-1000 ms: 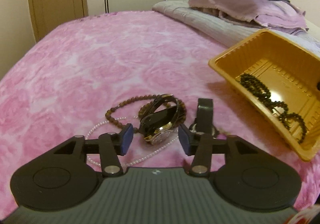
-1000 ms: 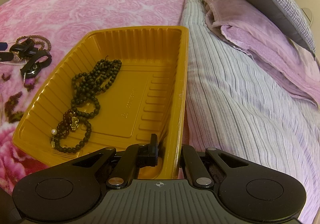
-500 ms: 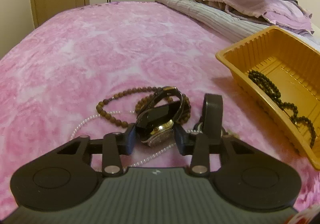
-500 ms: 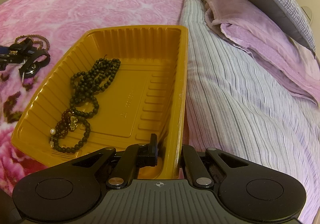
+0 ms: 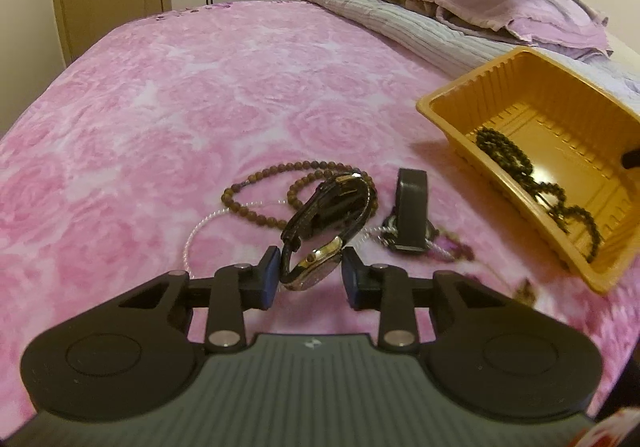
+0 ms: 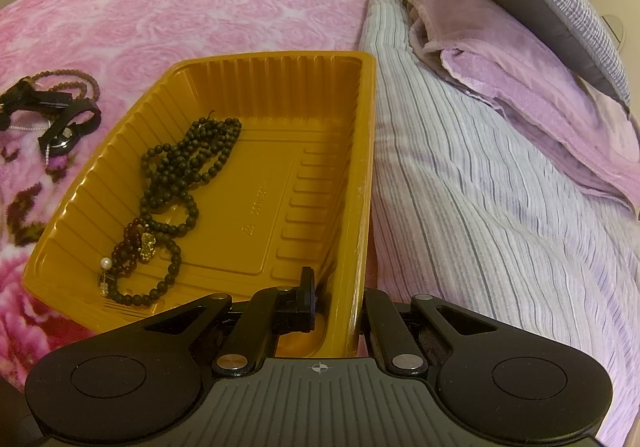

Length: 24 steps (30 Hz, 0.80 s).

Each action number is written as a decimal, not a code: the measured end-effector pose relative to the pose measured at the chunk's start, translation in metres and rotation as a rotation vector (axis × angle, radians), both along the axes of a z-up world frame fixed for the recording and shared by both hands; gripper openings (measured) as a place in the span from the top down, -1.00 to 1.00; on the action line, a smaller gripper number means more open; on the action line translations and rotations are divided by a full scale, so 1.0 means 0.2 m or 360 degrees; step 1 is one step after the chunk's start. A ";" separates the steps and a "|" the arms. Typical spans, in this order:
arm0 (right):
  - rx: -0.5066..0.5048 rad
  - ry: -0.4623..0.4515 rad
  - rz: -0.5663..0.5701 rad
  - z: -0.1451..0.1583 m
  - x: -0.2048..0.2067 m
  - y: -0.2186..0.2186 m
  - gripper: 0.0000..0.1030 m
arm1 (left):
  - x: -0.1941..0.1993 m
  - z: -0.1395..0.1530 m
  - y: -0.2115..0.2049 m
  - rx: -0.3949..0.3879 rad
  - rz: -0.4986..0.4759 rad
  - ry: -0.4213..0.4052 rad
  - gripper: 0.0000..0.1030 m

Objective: Organize jewelry
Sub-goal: 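Move the left gripper to the silver-faced watch and grasp its strap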

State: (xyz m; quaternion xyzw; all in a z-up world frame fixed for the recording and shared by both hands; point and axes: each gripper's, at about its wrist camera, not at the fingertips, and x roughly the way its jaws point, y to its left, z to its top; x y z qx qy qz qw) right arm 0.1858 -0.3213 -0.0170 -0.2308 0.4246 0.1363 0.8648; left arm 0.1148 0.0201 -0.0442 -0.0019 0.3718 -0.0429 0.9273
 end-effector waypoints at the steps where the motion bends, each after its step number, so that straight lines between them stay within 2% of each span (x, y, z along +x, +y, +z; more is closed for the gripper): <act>1: -0.0001 0.0001 -0.0001 0.00 0.00 0.00 0.90 | -0.02 0.01 0.00 -0.0008 -0.0028 0.0023 0.43; 4: -0.0001 -0.0001 0.0000 0.00 0.00 0.00 0.90 | -0.06 0.00 -0.02 -0.0037 -0.0107 0.0105 0.43; 7: 0.0000 0.0000 -0.0002 0.00 0.00 0.00 0.90 | -0.09 -0.05 -0.03 -0.0058 -0.0124 0.0145 0.42; 8: 0.0000 0.0000 -0.0002 0.00 0.00 0.00 0.90 | -0.09 -0.06 -0.04 -0.0058 -0.0106 0.0140 0.41; 11: 0.0000 0.0000 -0.0001 0.00 0.00 0.00 0.90 | -0.11 -0.07 -0.05 -0.0047 -0.0033 0.0095 0.19; 15: 0.0001 0.0002 -0.0004 0.00 0.00 0.00 0.90 | -0.14 -0.06 -0.08 -0.0009 0.0029 0.0025 0.19; 18: 0.0002 0.0001 -0.0004 0.00 0.00 0.00 0.90 | -0.16 -0.06 -0.09 -0.0011 0.0130 -0.0021 0.19; 24: 0.0001 0.0001 -0.0003 0.00 0.00 0.00 0.89 | -0.17 -0.09 -0.13 -0.0108 0.0252 -0.0057 0.21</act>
